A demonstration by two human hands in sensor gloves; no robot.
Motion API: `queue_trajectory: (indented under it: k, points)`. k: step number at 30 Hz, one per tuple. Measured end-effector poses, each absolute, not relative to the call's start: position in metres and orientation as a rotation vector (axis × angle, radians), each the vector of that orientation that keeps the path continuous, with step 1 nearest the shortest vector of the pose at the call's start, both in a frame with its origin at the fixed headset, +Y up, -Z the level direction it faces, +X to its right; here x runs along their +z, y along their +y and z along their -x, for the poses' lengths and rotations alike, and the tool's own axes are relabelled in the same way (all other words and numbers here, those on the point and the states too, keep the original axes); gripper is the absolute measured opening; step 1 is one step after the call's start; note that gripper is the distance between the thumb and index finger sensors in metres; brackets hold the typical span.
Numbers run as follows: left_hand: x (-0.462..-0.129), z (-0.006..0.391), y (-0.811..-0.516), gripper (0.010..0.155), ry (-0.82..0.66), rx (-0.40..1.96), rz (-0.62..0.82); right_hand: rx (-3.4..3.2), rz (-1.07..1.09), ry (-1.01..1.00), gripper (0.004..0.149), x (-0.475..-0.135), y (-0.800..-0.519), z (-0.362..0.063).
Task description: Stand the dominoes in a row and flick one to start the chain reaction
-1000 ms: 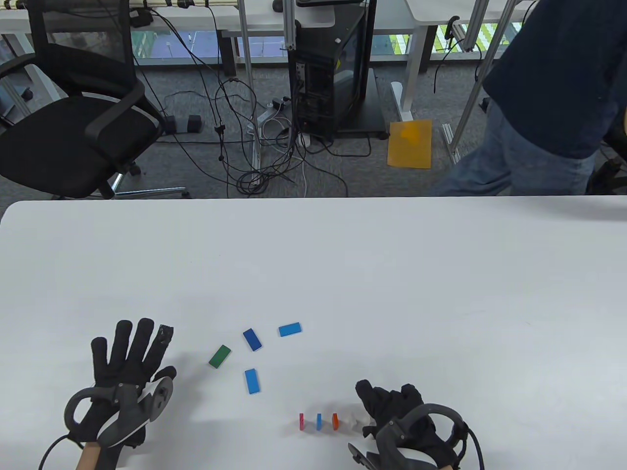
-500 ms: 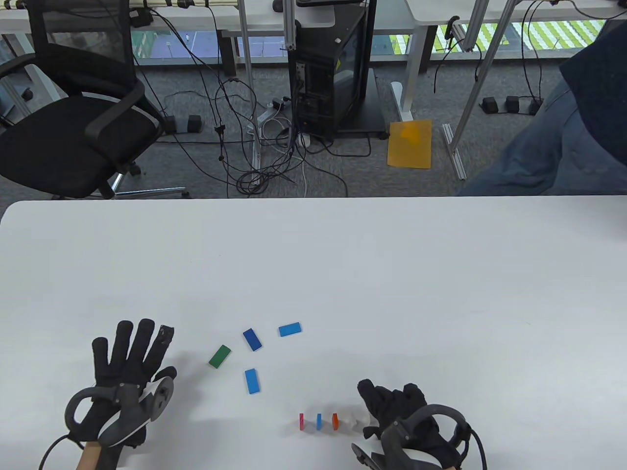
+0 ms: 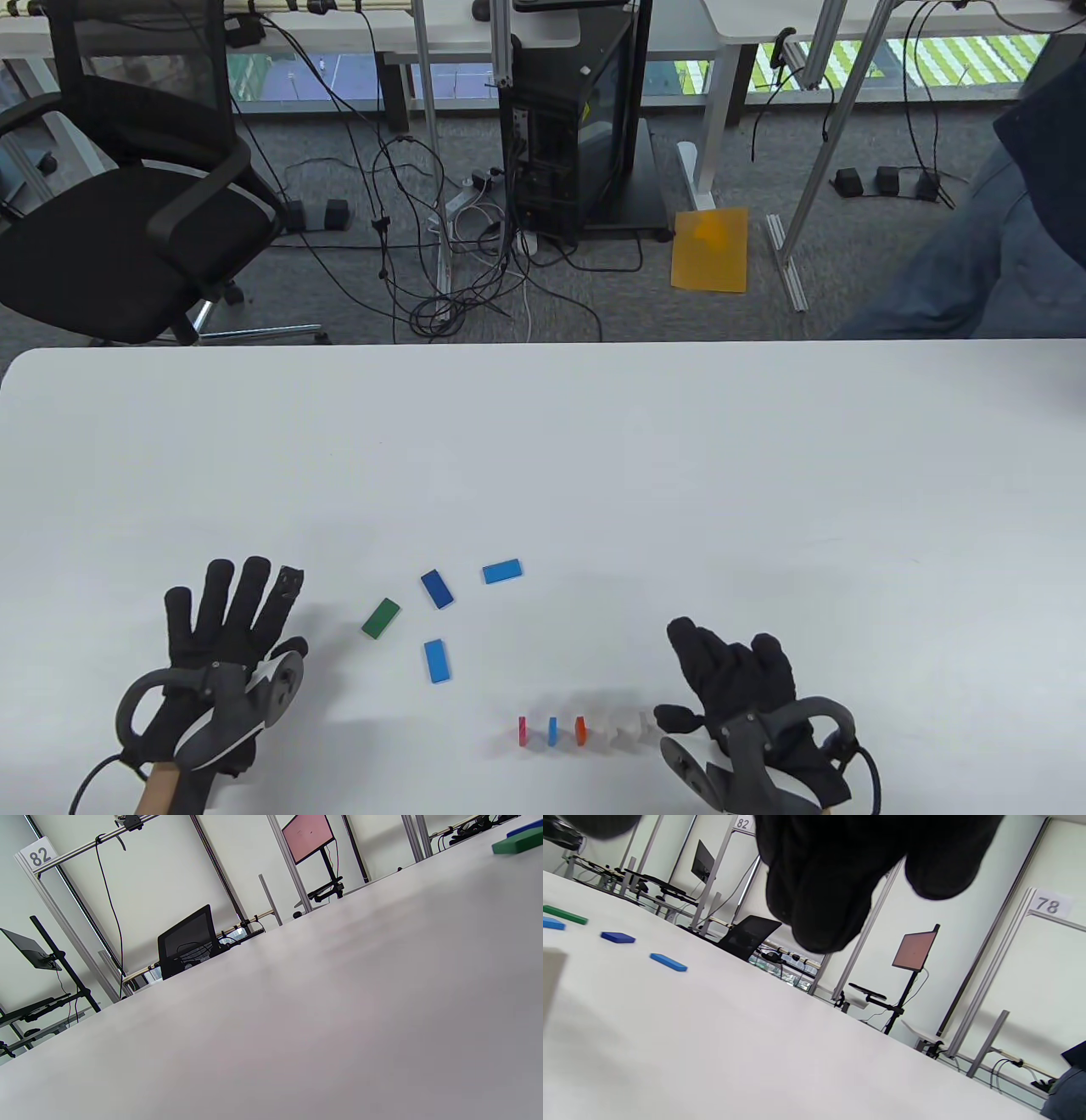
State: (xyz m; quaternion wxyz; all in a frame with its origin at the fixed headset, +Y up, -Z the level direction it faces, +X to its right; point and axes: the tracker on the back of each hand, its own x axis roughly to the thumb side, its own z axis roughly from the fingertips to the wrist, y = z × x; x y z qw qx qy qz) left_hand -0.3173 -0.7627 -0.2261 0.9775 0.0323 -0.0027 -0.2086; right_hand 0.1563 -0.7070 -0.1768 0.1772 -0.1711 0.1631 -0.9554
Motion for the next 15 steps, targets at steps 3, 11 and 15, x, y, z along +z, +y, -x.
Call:
queue_trajectory:
  k: [3, 11, 15]
  points:
    - [-0.226, 0.318, -0.763, 0.072, -0.006, -0.410, -0.060, -2.711, 0.365, 0.487, 0.093, -0.185, -0.704, -0.169]
    - [-0.226, 0.318, -0.763, 0.072, -0.007, -0.408, -0.063, -2.799, 0.054, 0.411, 0.099, -0.217, -0.719, -0.205]
    - [-0.227, 0.319, -0.763, 0.072, -0.009, -0.408, -0.065, -2.819, 0.003, 0.398, 0.100, -0.227, -0.741, -0.220]
